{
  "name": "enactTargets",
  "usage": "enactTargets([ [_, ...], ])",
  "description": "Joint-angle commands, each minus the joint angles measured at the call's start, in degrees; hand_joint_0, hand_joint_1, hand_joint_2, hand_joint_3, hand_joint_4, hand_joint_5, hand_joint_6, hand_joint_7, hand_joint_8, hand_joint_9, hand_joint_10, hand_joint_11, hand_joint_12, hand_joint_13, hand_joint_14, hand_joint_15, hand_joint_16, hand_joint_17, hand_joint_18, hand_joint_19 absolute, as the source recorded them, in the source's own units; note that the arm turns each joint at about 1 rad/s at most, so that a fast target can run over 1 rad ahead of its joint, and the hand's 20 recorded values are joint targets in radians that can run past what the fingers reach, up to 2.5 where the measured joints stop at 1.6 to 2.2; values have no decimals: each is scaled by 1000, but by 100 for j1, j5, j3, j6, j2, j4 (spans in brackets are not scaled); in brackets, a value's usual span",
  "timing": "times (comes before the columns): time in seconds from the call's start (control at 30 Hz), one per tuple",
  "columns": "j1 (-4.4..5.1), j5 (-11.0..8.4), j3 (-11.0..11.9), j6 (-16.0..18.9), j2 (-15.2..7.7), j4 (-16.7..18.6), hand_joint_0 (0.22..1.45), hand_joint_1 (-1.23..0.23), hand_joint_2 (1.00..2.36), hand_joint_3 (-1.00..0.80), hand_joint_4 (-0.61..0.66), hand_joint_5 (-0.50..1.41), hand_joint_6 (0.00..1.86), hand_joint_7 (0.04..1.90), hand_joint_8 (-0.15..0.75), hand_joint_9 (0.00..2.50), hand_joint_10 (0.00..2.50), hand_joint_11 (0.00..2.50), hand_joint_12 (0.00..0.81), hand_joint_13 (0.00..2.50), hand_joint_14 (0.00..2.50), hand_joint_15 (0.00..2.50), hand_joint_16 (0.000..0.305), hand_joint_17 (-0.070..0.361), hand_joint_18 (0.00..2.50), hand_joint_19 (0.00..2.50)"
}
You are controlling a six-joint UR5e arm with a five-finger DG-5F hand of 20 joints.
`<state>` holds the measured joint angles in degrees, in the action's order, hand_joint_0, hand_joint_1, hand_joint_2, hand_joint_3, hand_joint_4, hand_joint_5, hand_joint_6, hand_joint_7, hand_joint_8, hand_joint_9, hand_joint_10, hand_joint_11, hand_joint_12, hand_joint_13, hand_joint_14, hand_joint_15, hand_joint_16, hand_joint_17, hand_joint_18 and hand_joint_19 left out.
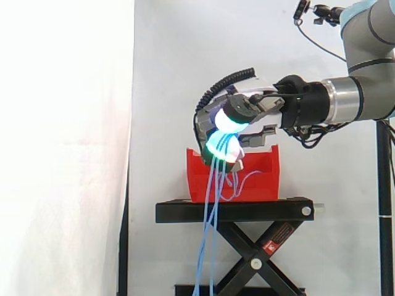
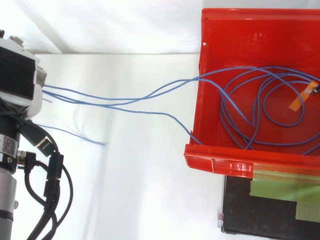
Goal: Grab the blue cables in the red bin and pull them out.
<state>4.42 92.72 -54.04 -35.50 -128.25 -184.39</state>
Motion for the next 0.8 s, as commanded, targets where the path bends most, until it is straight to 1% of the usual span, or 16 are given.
enactTargets([
  [0.0, -3, 0, 7, -5, 2, 0, 935, -1113, 1012, -435, 229, 212, 1276, 277, 329, 0, 2500, 803, 301, 151, 2500, 767, 25, 56, 768, 2039],
  [0.03, 6, 0, -1, -5, -7, 0, 929, -1116, 1011, -442, 233, 211, 1273, 278, 327, 0, 2500, 877, 302, 144, 2500, 761, 26, 59, 780, 2074],
  [0.1, -3, 0, 7, -5, -7, 0, 920, -1115, 1011, -461, 231, 212, 1268, 276, 323, 0, 2500, 925, 300, 157, 2500, 752, 27, 60, 785, 2046],
  [0.2, 6, 0, 7, -14, -7, 0, 893, -1105, 1011, -554, 232, 220, 1256, 274, 321, 0, 2500, 985, 305, 207, 2500, 781, 30, 66, 793, 1997],
  [0.27, 6, 0, 7, -14, 2, 9, 864, -1093, 1011, -654, 233, 236, 1241, 284, 318, 0, 2500, 1033, 307, 272, 2500, 820, 31, 70, 802, 1920],
  [0.3, 6, 0, 7, -14, 2, 0, 854, -1088, 1009, -681, 226, 241, 1240, 283, 318, 0, 2500, 1047, 314, 302, 2500, 819, 32, 73, 815, 1880],
  [0.43, -3, 0, 7, -14, 2, 0, 850, -1081, 1010, -743, 227, 267, 1228, 294, 314, 0, 2500, 1183, 319, 370, 2500, 892, 35, 78, 857, 1890],
  [0.5, -3, 0, 7, -14, 2, 9, 879, -1087, 1011, -638, 222, 272, 1229, 292, 311, 0, 2500, 1190, 320, 371, 2500, 916, 35, 78, 853, 1885],
  [0.53, -3, 0, 7, -14, 2, 9, 897, -1096, 1013, -521, 221, 271, 1233, 297, 309, 0, 2500, 1227, 324, 369, 2500, 934, 35, 79, 851, 1886],
  [0.57, 6, 0, 7, -14, -7, 9, 905, -1102, 1013, -465, 223, 271, 1235, 295, 311, 0, 2500, 1217, 326, 361, 2500, 945, 35, 79, 851, 1876],
  [0.6, -3, 0, 7, -14, -7, 9, 908, -1107, 1013, -425, 227, 268, 1240, 296, 315, 0, 2500, 1217, 326, 339, 2500, 929, 36, 80, 838, 1862],
  [0.7, -3, 0, 16, -14, -7, 9, 913, -1108, 1011, -416, 236, 256, 1245, 288, 321, 0, 2500, 1187, 328, 311, 2500, 925, 36, 80, 804, 1886],
  [0.77, 6, 0, 7, -14, 2, 9, 922, -1107, 1011, -337, 253, 249, 1261, 277, 332, 0, 2500, 1138, 335, 305, 2500, 895, 38, 86, 792, 1796],
])
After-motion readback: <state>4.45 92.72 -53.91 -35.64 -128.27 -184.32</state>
